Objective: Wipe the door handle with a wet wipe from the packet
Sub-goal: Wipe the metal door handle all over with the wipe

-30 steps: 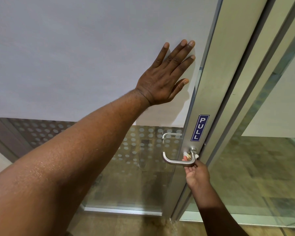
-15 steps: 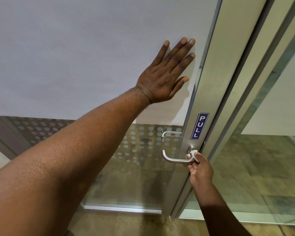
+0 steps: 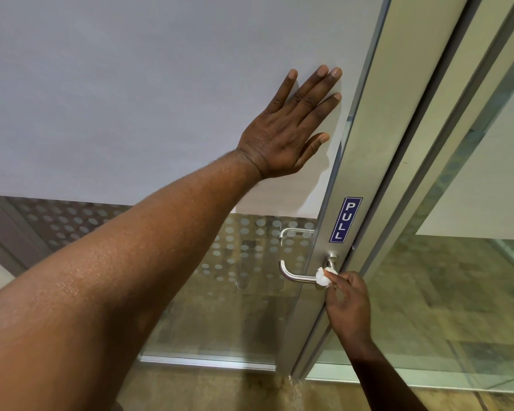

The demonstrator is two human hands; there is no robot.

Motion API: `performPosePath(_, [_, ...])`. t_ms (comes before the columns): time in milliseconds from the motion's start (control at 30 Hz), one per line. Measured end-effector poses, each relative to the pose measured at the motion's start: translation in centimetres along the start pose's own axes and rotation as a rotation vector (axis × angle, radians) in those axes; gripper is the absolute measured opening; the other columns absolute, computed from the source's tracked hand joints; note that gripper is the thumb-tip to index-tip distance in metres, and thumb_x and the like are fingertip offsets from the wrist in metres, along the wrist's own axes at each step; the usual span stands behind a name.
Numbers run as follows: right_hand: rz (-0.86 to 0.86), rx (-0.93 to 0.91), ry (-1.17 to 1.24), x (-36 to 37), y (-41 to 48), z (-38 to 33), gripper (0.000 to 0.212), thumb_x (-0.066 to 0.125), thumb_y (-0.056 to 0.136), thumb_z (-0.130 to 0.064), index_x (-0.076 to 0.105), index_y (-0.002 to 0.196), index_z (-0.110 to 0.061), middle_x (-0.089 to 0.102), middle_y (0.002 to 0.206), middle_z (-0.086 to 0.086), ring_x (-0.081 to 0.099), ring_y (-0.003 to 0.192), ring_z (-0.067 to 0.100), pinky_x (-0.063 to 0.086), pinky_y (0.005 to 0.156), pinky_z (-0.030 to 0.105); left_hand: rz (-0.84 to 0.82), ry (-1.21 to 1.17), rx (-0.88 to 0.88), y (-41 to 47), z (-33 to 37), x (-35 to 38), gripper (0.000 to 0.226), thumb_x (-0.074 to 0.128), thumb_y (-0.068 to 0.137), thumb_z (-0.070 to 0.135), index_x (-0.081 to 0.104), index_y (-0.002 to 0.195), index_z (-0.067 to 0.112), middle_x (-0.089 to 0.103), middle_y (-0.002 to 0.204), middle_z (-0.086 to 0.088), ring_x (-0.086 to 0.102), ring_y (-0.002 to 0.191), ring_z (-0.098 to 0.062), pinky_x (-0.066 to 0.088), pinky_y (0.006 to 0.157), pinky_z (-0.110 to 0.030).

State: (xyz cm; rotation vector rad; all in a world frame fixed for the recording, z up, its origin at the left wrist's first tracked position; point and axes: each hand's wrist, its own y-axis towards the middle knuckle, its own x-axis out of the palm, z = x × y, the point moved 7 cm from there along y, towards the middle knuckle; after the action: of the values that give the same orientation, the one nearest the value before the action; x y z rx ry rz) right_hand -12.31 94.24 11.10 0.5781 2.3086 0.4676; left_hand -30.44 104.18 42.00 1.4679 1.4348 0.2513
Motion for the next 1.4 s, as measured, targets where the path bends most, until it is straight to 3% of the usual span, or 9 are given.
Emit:
performPosePath(67, [0.004, -0.083, -0.117, -0.2, -0.1, -0.4, 0.036, 0.075, 0.079, -0.003, 0.078, 0.108, -0.025, 0.058, 0.101, -0.006, 0.056, 0.098, 0.018, 0.04, 0.086, 0.035, -0.006, 0.002, -0.003, 0.0, 0.0, 0.0, 0.059, 0.034, 0.108, 0.039, 0.031, 0.158, 0.006, 0.028, 0.164, -0.022, 0.024, 0.154, -0.037, 0.007, 0.125, -0.053])
performPosePath(200, [-0.088, -0.239, -0.179, 0.8, 0.1, -1.6, 0.029, 0.07, 0.082, -0.024, 0.075, 0.109, -0.034, 0.068, 0.117, -0.013, 0.059, 0.111, 0.012, 0.038, 0.1, 0.042, -0.001, 0.004, -0.002, 0.0, 0.1, 0.1, 0.06, 0.035, 0.108, 0.039, 0.031, 0.158, 0.006, 0.028, 0.164, -0.022, 0.025, 0.154, -0.037, 0.005, 0.125, -0.051])
performPosePath(300, [-0.141, -0.305, -0.217, 2.0, 0.3, -3.2, 0.028, 0.069, 0.084, -0.03, 0.074, 0.111, -0.034, 0.07, 0.111, -0.014, 0.06, 0.109, 0.012, 0.037, 0.102, 0.045, -0.001, 0.008, -0.002, 0.0, 0.0, 0.1, 0.06, 0.034, 0.108, 0.039, 0.031, 0.158, 0.006, 0.028, 0.164, -0.022, 0.024, 0.154, -0.037, 0.003, 0.125, -0.051])
performPosePath(467, [-0.164, -0.352, -0.248, 3.9, 0.3, -5.5, 0.026, 0.062, 0.086, -0.041, 0.074, 0.108, -0.034, 0.069, 0.102, -0.015, 0.057, 0.102, 0.008, 0.03, 0.099, 0.037, 0.007, 0.004, -0.004, 0.0, 0.0, 0.0, 0.059, 0.036, 0.108, 0.039, 0.033, 0.157, 0.006, 0.029, 0.164, -0.022, 0.025, 0.154, -0.037, 0.004, 0.125, -0.051])
performPosePath(667, [-0.239, -0.268, -0.453, 6.8, 1.6, -6.1, 0.036, 0.059, 0.088, -0.055, 0.073, 0.113, -0.033, 0.072, 0.097, -0.01, 0.063, 0.095, 0.017, 0.04, 0.094, 0.043, 0.01, 0.01, 0.003, 0.0, 0.0, 0.1, 0.06, 0.037, 0.108, 0.038, 0.032, 0.157, 0.005, 0.029, 0.164, -0.022, 0.025, 0.154, -0.036, 0.005, 0.126, -0.051])
performPosePath(900, [-0.218, -0.291, -0.531, 7.5, 1.5, -8.4, 0.024, 0.071, 0.082, -0.041, 0.073, 0.105, -0.035, 0.067, 0.094, -0.004, 0.06, 0.089, 0.022, 0.038, 0.081, 0.04, -0.006, 0.021, -0.001, 0.0, 0.0, 0.1, 0.059, 0.035, 0.108, 0.038, 0.031, 0.158, 0.006, 0.028, 0.164, -0.021, 0.024, 0.154, -0.036, 0.007, 0.126, -0.053])
performPosePath(1133, [-0.195, -0.43, -0.391, 4.9, -1.4, -6.3, 0.044, 0.078, 0.077, -0.015, 0.071, 0.116, -0.035, 0.067, 0.116, -0.003, 0.059, 0.113, 0.022, 0.035, 0.099, 0.045, -0.007, 0.026, -0.003, 0.0, -0.1, 0.2, 0.06, 0.035, 0.108, 0.039, 0.029, 0.159, 0.007, 0.027, 0.165, -0.021, 0.022, 0.155, -0.036, 0.002, 0.126, -0.051])
performPosePath(1400, [-0.098, -0.284, -0.438, 0.5, -0.2, -1.4, 0.04, 0.072, 0.081, -0.024, 0.07, 0.121, -0.03, 0.066, 0.119, -0.003, 0.058, 0.112, 0.024, 0.036, 0.097, 0.046, -0.01, 0.024, -0.003, 0.1, 0.0, 0.3, 0.061, 0.033, 0.108, 0.041, 0.029, 0.159, 0.007, 0.027, 0.165, -0.021, 0.023, 0.154, -0.037, 0.004, 0.125, -0.051])
